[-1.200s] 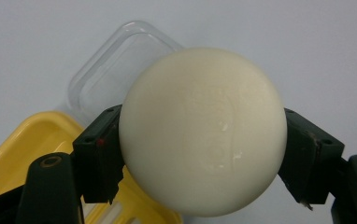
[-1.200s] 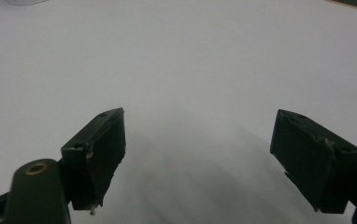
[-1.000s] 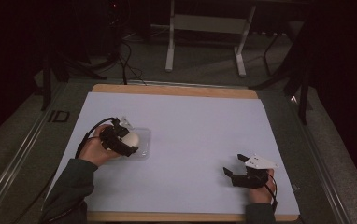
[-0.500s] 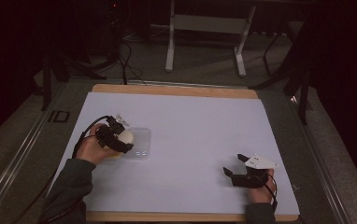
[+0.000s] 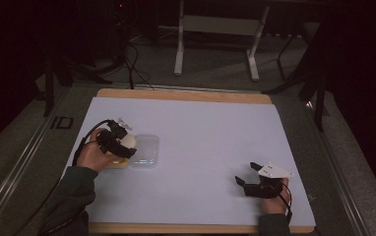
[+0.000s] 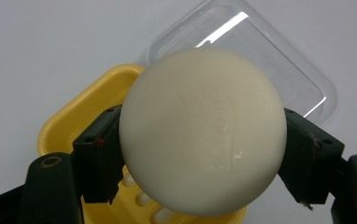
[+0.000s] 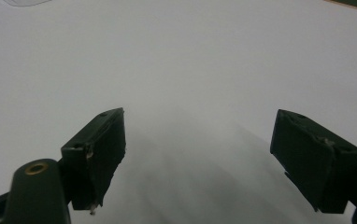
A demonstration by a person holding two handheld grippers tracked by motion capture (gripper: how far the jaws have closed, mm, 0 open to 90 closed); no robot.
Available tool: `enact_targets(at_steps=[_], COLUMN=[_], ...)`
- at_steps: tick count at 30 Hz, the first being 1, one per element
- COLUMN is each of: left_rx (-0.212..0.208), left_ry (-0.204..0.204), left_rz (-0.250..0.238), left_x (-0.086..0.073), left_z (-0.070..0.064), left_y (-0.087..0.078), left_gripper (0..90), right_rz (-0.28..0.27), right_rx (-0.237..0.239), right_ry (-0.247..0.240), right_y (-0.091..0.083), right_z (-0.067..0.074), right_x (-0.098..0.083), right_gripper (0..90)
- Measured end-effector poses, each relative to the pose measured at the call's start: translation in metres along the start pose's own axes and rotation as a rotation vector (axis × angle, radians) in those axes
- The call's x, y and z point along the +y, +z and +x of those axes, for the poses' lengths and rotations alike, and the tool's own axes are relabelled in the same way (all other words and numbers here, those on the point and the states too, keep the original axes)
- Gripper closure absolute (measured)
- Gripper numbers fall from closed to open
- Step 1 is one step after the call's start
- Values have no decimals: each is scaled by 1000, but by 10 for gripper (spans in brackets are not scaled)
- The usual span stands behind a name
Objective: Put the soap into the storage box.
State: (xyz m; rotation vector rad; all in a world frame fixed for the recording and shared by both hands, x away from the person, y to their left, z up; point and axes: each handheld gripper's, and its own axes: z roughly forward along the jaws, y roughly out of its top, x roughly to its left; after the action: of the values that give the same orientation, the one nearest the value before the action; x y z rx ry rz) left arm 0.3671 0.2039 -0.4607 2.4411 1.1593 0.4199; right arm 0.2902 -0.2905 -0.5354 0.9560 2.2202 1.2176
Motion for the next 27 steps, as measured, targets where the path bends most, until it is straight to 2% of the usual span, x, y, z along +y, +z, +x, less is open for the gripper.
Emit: enact_targets(at_steps=[8, 27], left_rx=[11, 22], left_ry=[0, -61], left_rz=[-2, -12], left_x=[-1, -10], left_z=[5, 18], left_y=[-2, -4], left_gripper=[258, 258], right_rz=[-1, -1], right_rx=[0, -1], right_ry=[0, -2], right_y=[0, 0], right_z=[0, 0], right_x=[0, 0], right_gripper=[179, 179])
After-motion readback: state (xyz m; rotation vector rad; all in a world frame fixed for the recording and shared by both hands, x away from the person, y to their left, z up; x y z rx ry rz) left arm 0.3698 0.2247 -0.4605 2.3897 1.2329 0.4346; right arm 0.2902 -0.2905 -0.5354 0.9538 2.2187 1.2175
